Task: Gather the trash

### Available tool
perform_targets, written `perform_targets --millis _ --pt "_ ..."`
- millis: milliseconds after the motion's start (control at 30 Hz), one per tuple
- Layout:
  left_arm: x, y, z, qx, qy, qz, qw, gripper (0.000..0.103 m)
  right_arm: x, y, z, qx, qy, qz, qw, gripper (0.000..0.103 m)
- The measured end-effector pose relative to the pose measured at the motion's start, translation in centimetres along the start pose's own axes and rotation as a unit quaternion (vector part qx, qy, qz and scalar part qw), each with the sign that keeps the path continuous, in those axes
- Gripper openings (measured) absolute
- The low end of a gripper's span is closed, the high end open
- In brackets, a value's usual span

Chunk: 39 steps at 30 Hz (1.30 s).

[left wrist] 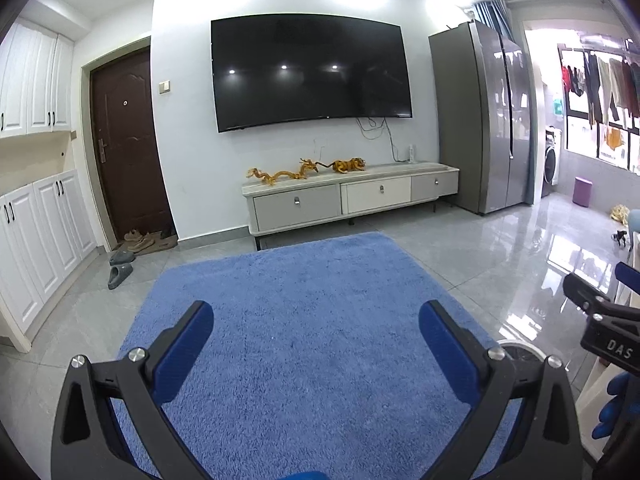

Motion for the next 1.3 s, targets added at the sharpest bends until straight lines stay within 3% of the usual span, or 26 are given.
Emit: perform_targets --millis 633,1300 --pt "-4.7 0.7 -1.5 0.035 -0.029 -0.038 0.9982 0.103 -5.2 2.3 -0.6 0.027 -0.010 -0.044 0.999 0.103" --pt "-7.6 0.3 -2.4 0.034 -0.044 -0.047 0.9974 0.103 -7.8 0.8 0.1 0.032 -0.001 -0.033 0.999 0.103"
Point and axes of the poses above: each gripper's, at about its wrist camera, not at the fingertips, and x roughly against the way its jaws point, z to its right, y to its underside, the point moved 6 cm from there along -x, roughly the way its jaws point, and after that the axes turned 14 degrees about z, right-handed, at the moved point
